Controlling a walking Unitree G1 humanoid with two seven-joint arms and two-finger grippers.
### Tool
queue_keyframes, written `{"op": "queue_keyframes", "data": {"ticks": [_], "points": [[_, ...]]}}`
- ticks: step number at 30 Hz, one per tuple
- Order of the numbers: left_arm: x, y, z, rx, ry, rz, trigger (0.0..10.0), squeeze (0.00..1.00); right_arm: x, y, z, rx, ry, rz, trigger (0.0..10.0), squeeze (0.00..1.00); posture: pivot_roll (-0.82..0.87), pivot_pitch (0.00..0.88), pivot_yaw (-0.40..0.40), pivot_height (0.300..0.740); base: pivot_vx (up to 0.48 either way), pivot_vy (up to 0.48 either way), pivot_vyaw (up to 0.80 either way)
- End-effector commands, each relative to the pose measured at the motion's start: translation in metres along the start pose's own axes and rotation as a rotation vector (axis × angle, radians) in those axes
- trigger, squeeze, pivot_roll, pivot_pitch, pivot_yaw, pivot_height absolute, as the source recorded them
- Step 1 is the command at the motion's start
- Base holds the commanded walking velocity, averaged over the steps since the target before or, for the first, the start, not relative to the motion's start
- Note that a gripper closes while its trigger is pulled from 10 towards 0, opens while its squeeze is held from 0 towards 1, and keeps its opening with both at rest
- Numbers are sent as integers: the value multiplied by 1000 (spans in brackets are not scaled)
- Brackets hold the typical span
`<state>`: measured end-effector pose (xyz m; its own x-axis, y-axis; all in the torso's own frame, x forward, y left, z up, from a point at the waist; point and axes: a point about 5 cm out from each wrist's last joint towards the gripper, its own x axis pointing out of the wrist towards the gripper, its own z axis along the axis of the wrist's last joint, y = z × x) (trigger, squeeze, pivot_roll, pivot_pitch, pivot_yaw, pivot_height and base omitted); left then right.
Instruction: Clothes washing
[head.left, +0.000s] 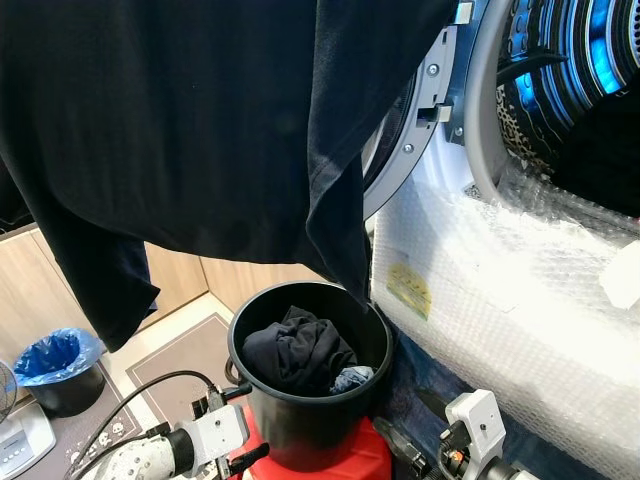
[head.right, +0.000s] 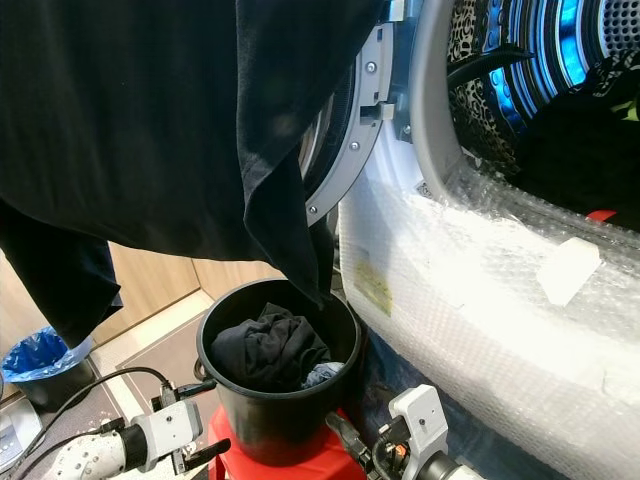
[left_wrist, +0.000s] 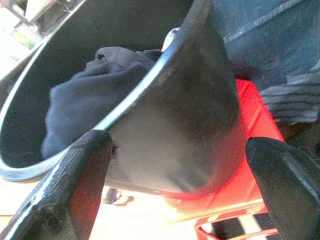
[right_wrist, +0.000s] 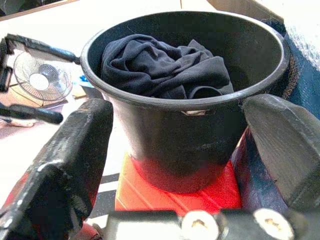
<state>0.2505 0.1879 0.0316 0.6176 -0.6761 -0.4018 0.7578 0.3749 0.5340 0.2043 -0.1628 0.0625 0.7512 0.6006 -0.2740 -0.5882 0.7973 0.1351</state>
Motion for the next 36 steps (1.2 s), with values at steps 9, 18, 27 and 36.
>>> {"op": "queue_keyframes", "data": {"ticks": [9, 18, 27, 36], "points": [[-12, 12, -14, 63, 88, 1, 10000, 0, -1, 7, -3, 8, 5, 9, 10000, 0, -153, 0, 55, 740, 0, 0, 0], [-13, 24, -9, 9, 50, 76, 10000, 0, 1, 6, 0, 0, 4, 25, 10000, 0, -145, 0, 49, 740, 0, 0, 0], [-4, 31, 7, -108, -46, 208, 10000, 0, 3, 4, 19, -24, -46, 38, 10000, 0, -136, 0, 41, 740, 0, 0, 0], [-4, 65, 13, -230, -78, 284, 10000, 0, -1, 5, 23, -19, -51, 29, 10000, 0, -150, 0, 42, 740, 0, 0, 0]]}}
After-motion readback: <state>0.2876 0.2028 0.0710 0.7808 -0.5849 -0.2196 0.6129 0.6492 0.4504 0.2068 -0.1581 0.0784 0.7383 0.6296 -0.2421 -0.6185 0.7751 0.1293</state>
